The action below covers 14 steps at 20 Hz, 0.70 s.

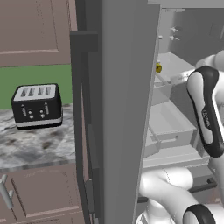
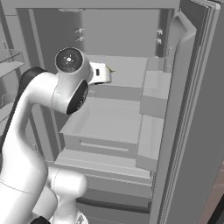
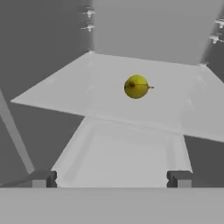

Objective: Retrieve the pear and orange from the fridge and place them into the bowl on the dining table.

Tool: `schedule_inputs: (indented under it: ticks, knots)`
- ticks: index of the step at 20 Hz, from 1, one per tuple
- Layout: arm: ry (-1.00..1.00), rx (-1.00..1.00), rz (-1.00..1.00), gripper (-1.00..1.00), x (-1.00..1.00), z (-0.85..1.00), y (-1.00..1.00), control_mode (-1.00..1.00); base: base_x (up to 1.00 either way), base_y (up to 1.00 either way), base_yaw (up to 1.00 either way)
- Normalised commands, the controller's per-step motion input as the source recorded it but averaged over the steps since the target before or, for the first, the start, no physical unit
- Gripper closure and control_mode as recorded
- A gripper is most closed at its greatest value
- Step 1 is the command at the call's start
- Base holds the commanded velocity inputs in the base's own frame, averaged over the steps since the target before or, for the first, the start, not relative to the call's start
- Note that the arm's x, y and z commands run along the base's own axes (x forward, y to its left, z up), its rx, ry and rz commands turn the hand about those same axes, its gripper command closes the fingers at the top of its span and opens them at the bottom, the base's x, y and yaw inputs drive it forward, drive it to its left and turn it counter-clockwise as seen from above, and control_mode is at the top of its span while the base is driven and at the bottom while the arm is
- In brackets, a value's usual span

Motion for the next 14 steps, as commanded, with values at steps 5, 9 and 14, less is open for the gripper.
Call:
schedule_inputs:
  ticks: [5,9,14]
  knots:
    - [0.00,0.07,-0.11,-1.00,0.50,-0.01,0.05,-1.00,0.00,0.00,0.00]
    - [0.00,0.04,-0.14,-1.00,0.78,-0.08,0.00,-1.00,0.00,0.00,0.00]
    - [0.00,0.01,-0.10,-1.00,0.75,-0.05,0.00,-1.00,0.00,0.00,0.00]
